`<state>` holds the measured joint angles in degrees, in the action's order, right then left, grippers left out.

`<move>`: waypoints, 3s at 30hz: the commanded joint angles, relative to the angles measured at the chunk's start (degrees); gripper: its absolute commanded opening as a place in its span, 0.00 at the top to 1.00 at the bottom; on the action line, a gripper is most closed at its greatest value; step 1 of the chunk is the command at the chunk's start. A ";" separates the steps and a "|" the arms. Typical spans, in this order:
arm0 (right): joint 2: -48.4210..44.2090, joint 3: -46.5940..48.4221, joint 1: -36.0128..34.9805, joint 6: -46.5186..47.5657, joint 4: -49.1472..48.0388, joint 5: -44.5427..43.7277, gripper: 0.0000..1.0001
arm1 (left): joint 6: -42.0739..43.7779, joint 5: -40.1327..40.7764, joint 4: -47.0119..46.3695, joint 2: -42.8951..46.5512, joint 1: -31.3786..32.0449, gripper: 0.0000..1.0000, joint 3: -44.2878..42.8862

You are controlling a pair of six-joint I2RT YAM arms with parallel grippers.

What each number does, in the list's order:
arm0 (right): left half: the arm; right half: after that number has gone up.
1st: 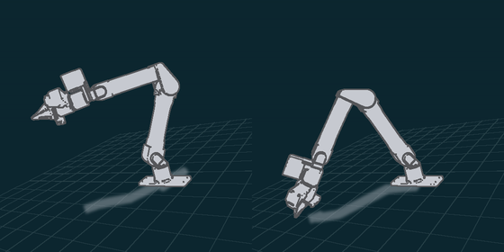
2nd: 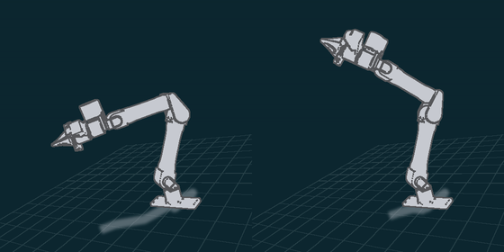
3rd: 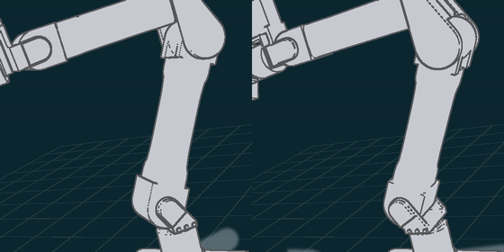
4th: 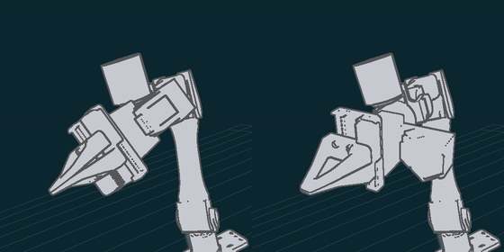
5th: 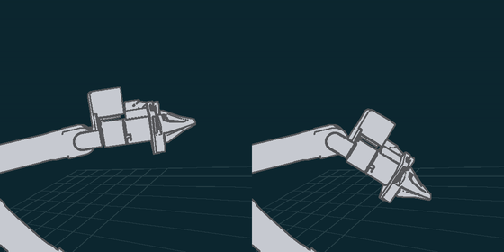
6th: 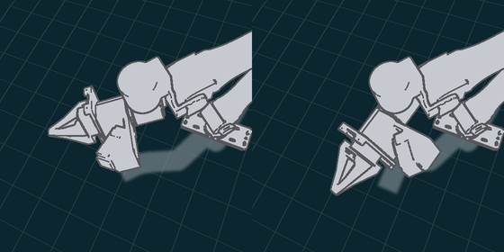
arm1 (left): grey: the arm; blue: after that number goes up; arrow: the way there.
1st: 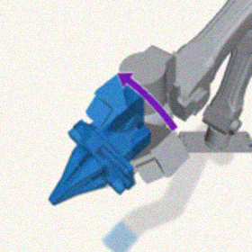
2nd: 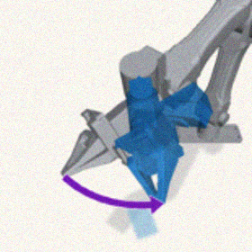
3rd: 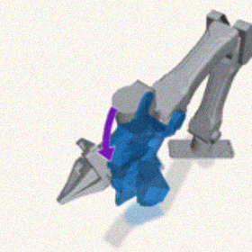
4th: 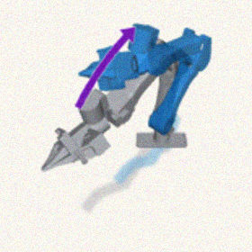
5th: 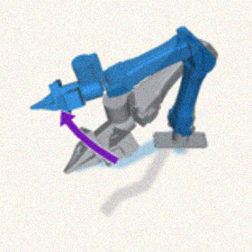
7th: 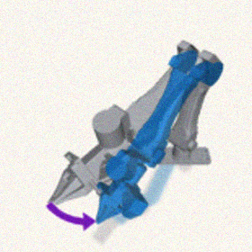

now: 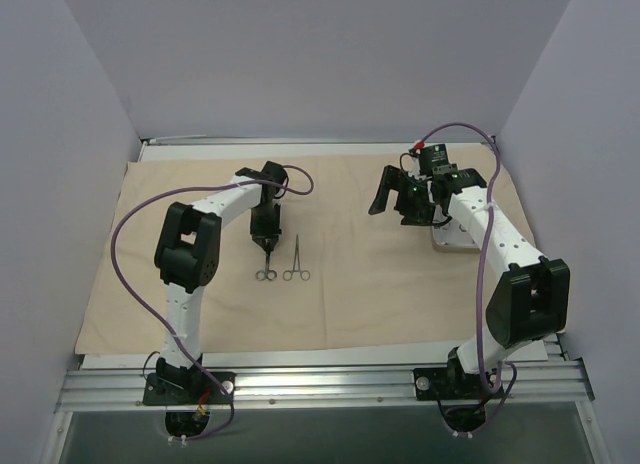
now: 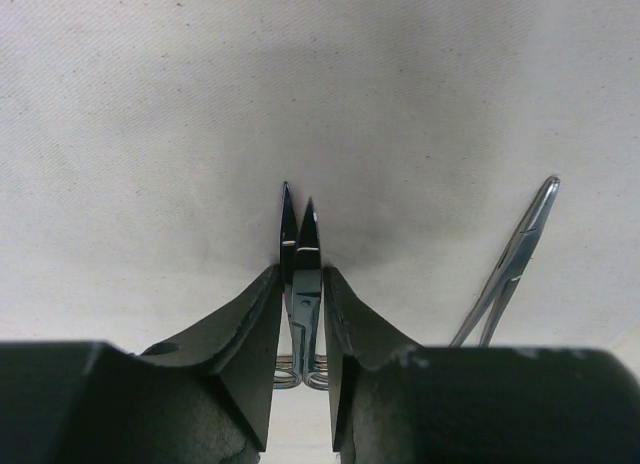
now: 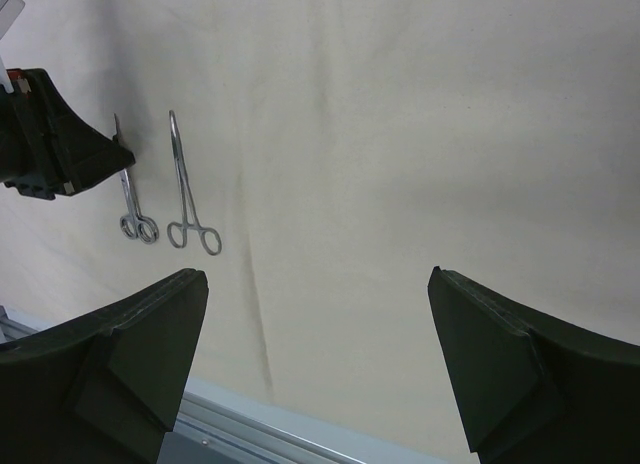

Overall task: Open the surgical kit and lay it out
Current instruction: Place the medical item in the surgical kit, then pick up the medical item from the container.

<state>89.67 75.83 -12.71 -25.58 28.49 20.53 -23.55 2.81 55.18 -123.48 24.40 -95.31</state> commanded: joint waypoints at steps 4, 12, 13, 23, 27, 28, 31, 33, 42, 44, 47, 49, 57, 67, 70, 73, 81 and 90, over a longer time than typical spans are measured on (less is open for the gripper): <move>-1.60 -0.95 0.41 0.53 0.25 0.91 0.00 | -0.62 -0.87 -0.51 -0.27 0.38 0.71 -1.64; -1.69 -1.30 0.49 0.53 -0.01 1.00 0.00 | -0.36 -0.61 -0.42 -0.45 0.29 0.73 -1.72; -1.78 -1.30 0.49 0.53 -0.01 1.00 0.00 | -0.44 -0.35 -0.42 -0.36 0.29 0.73 -1.64; -1.43 -1.04 0.58 1.15 -0.37 1.00 0.00 | 0.00 1.14 0.37 1.92 0.21 0.48 -1.81; -0.29 1.50 1.37 2.82 1.82 -2.15 0.00 | 0.17 1.23 1.77 5.00 -0.41 0.46 -2.25; 0.24 3.16 1.89 4.04 2.09 -2.95 0.00 | 0.26 1.23 2.82 5.96 -0.76 0.45 -2.34; 1.64 5.37 4.88 5.36 2.89 -7.60 0.00 | 1.84 0.18 2.83 12.53 -1.72 0.45 -2.43; 3.05 5.90 7.60 5.98 1.84 -9.98 0.00 | 4.90 -1.39 2.48 15.27 -1.99 0.45 -2.08; 11.30 9.86 19.37 7.04 0.07 -23.17 0.28 | 9.31 -19.84 -5.34 29.52 -4.54 0.44 7.59; 14.37 11.78 20.70 7.82 0.60 -23.87 0.38 | 10.19 -21.26 -5.69 29.62 -4.80 0.44 7.68; 17.20 13.28 21.76 10.11 -0.10 -22.99 0.42 | 10.80 -23.02 -5.69 28.56 -5.77 0.45 7.33; 20.19 15.31 21.94 11.60 -0.71 -22.83 0.41 | 10.98 -24.16 -6.75 27.60 -7.17 0.45 7.33; 29.86 21.55 21.41 11.26 -4.23 -21.24 0.57 | 11.42 -27.59 -4.64 21.89 -13.15 0.49 3.29; 35.05 25.50 19.48 11.70 -5.73 -21.15 0.63 | 11.51 -28.38 -4.64 18.98 -14.65 0.50 2.85; 35.92 26.38 18.69 12.22 -5.47 -21.15 0.62 | 11.51 -28.65 -4.73 18.63 -15.00 0.50 3.02; 37.33 27.26 18.42 12.40 -4.94 -21.15 0.61 | 11.42 -28.91 -4.82 18.45 -15.17 0.50 3.20; 39.27 25.86 18.42 12.93 -4.50 -21.41 0.61 | 11.42 -28.74 -5.17 19.68 -15.88 0.50 4.34; 42.43 25.50 18.86 14.07 -0.63 -19.15 0.77 | 11.16 -29.00 -5.43 20.82 -16.23 0.50 5.74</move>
<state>129.16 101.45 5.69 -12.25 22.61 -0.69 -12.91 -24.73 51.42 -104.90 8.58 -89.49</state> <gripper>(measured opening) 0.240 0.500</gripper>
